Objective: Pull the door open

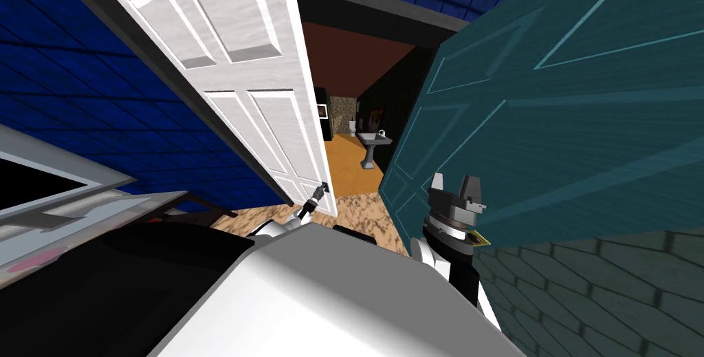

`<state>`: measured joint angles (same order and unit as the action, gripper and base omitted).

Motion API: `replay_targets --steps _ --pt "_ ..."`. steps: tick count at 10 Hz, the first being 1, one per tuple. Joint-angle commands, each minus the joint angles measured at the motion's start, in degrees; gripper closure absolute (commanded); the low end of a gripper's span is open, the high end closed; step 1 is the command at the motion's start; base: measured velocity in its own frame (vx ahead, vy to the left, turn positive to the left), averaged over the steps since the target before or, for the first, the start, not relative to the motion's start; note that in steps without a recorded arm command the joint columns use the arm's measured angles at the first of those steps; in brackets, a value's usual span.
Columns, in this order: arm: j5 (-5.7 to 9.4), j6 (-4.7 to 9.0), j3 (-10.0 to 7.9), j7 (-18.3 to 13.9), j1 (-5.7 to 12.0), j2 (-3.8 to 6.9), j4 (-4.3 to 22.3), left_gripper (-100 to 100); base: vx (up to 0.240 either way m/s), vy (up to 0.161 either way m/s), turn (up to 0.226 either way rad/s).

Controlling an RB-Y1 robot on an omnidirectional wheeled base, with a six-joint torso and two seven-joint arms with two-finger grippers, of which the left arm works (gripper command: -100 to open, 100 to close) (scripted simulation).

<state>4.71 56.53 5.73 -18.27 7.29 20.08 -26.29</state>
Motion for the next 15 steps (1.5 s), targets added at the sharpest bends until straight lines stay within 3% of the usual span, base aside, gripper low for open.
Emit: replay_targets --steps 1,9,15 --pt "-0.60 -0.11 0.01 -0.26 -0.22 -0.03 -0.60 100 -0.141 0.061 -0.093" --pt "-4.50 -0.80 0.09 -1.91 -1.68 -0.25 -4.43 100 -0.242 0.111 -0.146" --pt "-4.47 -1.13 -1.37 -1.46 -1.44 -0.64 -3.55 100 -0.195 0.079 -0.191"
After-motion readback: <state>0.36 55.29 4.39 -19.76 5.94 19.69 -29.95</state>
